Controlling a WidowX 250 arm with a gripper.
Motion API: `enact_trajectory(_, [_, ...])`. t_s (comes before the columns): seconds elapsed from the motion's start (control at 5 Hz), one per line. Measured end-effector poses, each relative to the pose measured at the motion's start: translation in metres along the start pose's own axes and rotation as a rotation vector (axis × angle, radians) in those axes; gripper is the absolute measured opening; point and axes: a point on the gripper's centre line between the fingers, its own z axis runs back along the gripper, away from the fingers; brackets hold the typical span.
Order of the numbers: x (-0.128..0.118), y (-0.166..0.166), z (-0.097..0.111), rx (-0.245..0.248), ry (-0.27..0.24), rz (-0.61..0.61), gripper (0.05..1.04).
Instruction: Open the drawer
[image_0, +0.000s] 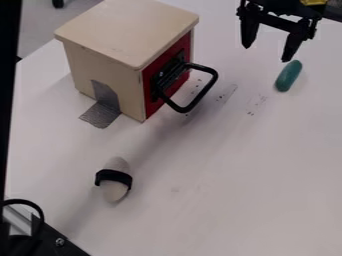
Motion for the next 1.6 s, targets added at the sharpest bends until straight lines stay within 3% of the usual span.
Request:
enact_trajectory(0.2, [-0.007,-0.001,-0.020,0.003,0.057,-0.003,1.000])
enact_trajectory(0.4, [-0.035,-0.009,-0.044,-0.092,0.112,0.015,1.000])
enact_trajectory(0.6, [-0.055,0.005,-0.040,-0.133,0.084,0.034,1.000])
enact_trajectory(1.0, [-0.088,0.027,-0.045,-0.074,0.063,-0.013,1.000])
enact_trajectory(1.4, [-0.094,0.042,-0.040,0.045,0.008,-0.071,1.000])
enact_trajectory(1.6, [-0.091,0.048,-0.040,0.081,-0.008,-0.076,1.000])
